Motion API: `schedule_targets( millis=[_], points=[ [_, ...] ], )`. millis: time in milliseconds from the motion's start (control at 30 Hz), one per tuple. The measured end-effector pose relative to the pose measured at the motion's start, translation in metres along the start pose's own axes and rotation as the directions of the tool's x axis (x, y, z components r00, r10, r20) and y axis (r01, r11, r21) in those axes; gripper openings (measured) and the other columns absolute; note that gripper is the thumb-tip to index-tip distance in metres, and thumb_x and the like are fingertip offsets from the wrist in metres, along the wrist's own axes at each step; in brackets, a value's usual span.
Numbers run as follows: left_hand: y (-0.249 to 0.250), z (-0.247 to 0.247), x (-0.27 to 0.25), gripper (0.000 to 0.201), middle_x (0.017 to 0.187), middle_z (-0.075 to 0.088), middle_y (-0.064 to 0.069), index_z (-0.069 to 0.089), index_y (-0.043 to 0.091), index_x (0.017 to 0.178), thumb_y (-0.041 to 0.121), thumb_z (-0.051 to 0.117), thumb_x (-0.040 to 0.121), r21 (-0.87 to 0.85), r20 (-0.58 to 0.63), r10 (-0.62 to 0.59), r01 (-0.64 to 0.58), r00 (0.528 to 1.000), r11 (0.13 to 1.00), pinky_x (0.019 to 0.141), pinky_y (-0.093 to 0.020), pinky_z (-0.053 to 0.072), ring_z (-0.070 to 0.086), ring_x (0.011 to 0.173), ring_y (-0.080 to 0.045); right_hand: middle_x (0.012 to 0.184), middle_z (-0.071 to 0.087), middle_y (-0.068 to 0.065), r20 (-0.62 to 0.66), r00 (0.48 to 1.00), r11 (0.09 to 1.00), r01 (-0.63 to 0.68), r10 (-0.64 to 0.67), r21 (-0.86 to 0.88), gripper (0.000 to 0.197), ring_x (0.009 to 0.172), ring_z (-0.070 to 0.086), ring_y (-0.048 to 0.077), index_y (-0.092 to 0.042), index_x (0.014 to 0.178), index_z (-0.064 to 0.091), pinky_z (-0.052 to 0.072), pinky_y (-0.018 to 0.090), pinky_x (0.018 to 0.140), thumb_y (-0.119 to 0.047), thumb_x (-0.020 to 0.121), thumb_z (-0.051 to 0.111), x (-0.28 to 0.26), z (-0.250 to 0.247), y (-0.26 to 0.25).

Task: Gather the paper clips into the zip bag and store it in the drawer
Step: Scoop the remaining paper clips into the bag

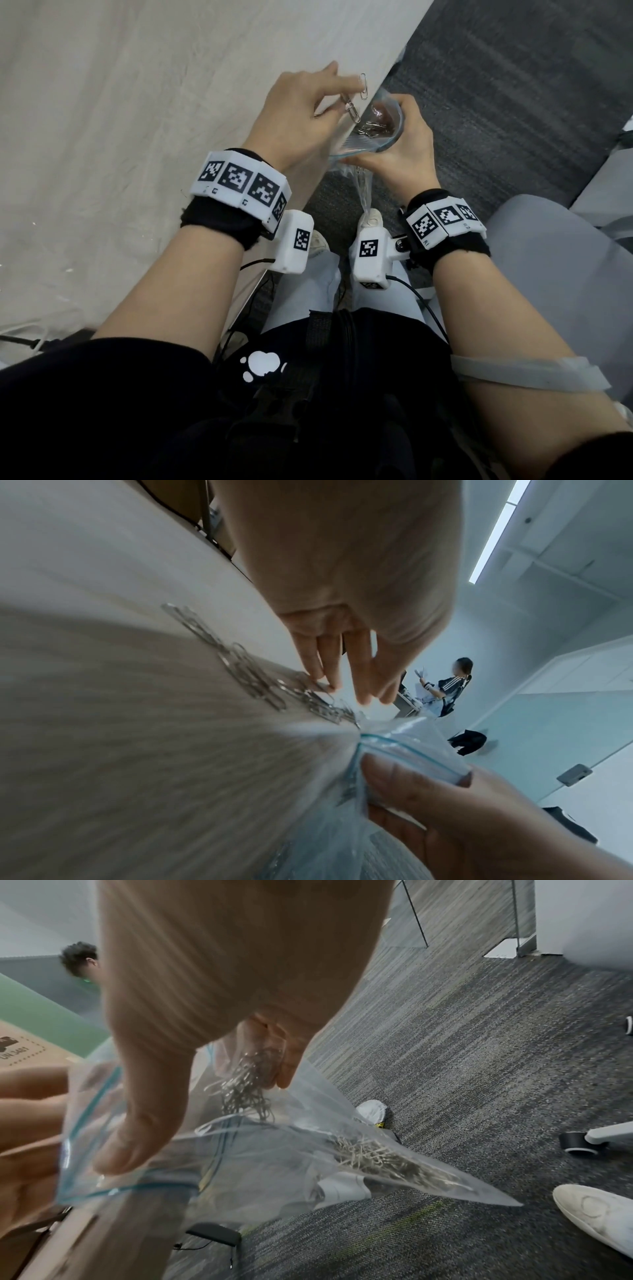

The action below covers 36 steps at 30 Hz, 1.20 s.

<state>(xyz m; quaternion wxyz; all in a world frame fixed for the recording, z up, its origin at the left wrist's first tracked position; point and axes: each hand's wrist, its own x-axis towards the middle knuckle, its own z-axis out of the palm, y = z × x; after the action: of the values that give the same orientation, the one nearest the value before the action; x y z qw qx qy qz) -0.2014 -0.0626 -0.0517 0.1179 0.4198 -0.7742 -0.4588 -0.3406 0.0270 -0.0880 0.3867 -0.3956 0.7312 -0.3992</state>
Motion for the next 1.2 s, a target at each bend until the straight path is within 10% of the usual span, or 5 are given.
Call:
schedule_targets(
  millis=[233, 567, 800, 1000, 1200],
  points=[
    [0.013, 0.016, 0.011, 0.042, 0.143, 0.034, 0.004, 0.047, 0.029, 0.130, 0.025, 0.055, 0.090, 0.519, 0.030, 0.002, -0.017, 1.000, 0.855, 0.101, -0.039, 0.025, 0.027, 0.131, -0.025, 0.103, 0.062, -0.007, 0.006, 0.999, 0.999, 0.034, -0.034, -0.008, 0.065, 0.097, 0.060, 0.004, -0.021, 0.103, 0.049, 0.049, 0.022, 0.086, -0.038, 0.053, 0.088, 0.001, 0.000, 0.001],
    [0.019, 0.016, 0.007, 0.022, 0.100, 0.064, -0.008, 0.072, 0.012, 0.095, 0.007, 0.071, 0.074, 0.138, 0.048, -0.015, 0.008, 0.999, 0.990, 0.081, -0.035, 0.052, 0.063, 0.086, -0.021, 0.096, 0.063, -0.007, 0.013, 1.000, 1.000, 0.029, -0.029, -0.007, 0.062, 0.090, 0.062, 0.004, -0.021, 0.101, 0.050, 0.050, 0.019, 0.080, -0.037, 0.055, 0.087, -0.001, -0.001, 0.002],
    [-0.004, -0.014, -0.016, 0.029, 0.108, 0.059, 0.003, 0.065, 0.023, 0.105, 0.031, 0.071, 0.077, 0.096, -0.348, -0.184, 0.231, 0.919, 0.968, 0.088, -0.029, 0.050, 0.058, 0.094, -0.011, 0.099, 0.059, -0.007, 0.026, 0.999, 0.999, 0.042, -0.041, -0.033, 0.069, 0.091, 0.058, 0.004, -0.022, 0.104, 0.047, 0.044, 0.008, 0.077, -0.040, 0.050, 0.086, -0.003, -0.003, 0.004],
    [-0.014, -0.037, -0.038, 0.060, 0.100, 0.057, 0.002, 0.062, 0.021, 0.096, 0.040, 0.089, 0.046, 0.187, -0.206, -0.368, 0.405, 0.907, 0.895, 0.079, -0.030, 0.050, 0.053, 0.082, -0.011, 0.105, 0.062, -0.001, 0.017, 0.999, 0.998, 0.031, -0.030, -0.052, 0.076, 0.097, 0.059, 0.009, -0.012, 0.110, 0.052, 0.047, 0.017, 0.083, -0.036, 0.049, 0.090, -0.003, -0.001, 0.005],
    [-0.011, -0.027, -0.034, 0.043, 0.087, 0.062, 0.002, 0.066, 0.019, 0.092, 0.024, 0.088, 0.056, 0.107, -0.201, -0.336, 0.362, 0.920, 0.926, 0.073, -0.025, 0.054, 0.053, 0.064, -0.003, 0.108, 0.062, 0.000, 0.019, 0.999, 0.997, 0.036, -0.034, -0.069, 0.079, 0.100, 0.059, 0.011, -0.011, 0.112, 0.052, 0.049, 0.024, 0.087, -0.039, 0.048, 0.089, -0.002, 0.000, 0.004]
  ],
)
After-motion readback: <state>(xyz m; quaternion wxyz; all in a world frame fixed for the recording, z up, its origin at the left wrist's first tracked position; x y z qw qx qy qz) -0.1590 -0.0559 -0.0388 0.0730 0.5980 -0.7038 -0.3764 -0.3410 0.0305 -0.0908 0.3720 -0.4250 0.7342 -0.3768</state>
